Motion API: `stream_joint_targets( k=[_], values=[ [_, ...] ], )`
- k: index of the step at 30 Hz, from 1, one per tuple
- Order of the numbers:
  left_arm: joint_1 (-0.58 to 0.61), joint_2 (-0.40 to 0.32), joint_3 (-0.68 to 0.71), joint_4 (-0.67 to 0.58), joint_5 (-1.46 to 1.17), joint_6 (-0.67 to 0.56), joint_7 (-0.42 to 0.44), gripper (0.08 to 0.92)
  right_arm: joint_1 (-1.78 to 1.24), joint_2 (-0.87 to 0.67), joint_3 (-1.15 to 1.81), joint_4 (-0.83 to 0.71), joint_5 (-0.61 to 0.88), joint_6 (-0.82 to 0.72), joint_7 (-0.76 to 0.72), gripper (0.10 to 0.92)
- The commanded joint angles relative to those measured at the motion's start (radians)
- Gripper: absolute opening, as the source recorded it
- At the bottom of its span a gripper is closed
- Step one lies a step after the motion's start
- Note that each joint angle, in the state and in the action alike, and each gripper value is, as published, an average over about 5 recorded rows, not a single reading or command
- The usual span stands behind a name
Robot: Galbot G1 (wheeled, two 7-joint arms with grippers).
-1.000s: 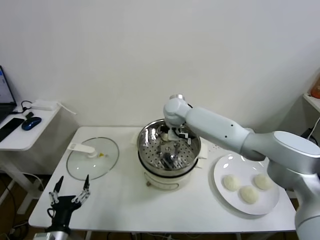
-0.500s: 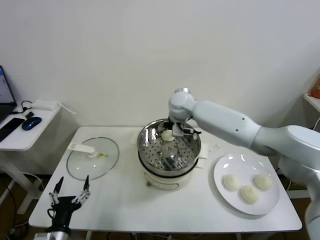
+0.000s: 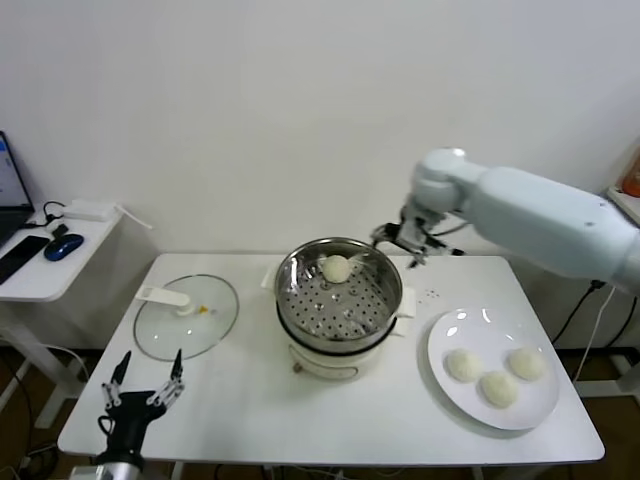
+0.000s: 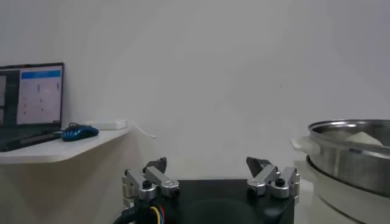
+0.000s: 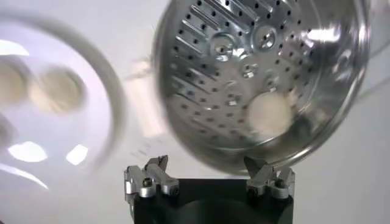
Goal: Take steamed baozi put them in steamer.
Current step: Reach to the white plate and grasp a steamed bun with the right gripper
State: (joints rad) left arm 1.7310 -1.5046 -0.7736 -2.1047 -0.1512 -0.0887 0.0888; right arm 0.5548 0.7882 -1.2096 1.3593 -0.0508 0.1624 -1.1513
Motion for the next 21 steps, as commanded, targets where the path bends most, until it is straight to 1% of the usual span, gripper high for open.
stream_joint_targets(
  k=[1, 4, 9, 21],
  values=[
    [0.000, -0.001, 0.002, -0.003, 0.002, 0.002, 0.001, 0.823, 0.027, -0.248, -0.110, 0.041, 0.324, -0.247, -0.012, 0.823],
    [0.003, -0.002, 0.005, -0.004, 0.003, 0.002, 0.001, 0.823, -0.051, -0.292, -0.074, 0.033, 0.336, -0.285, -0.003, 0.823],
    [0.014, -0.002, 0.007, -0.008, 0.002, -0.001, 0.002, 0.823, -0.180, -0.320, 0.005, 0.013, 0.302, -0.312, 0.015, 0.823],
    [0.024, 0.001, 0.005, -0.004, -0.007, -0.001, 0.004, 0.823, -0.469, -0.286, 0.173, -0.015, 0.201, -0.326, 0.060, 0.823]
  ],
)
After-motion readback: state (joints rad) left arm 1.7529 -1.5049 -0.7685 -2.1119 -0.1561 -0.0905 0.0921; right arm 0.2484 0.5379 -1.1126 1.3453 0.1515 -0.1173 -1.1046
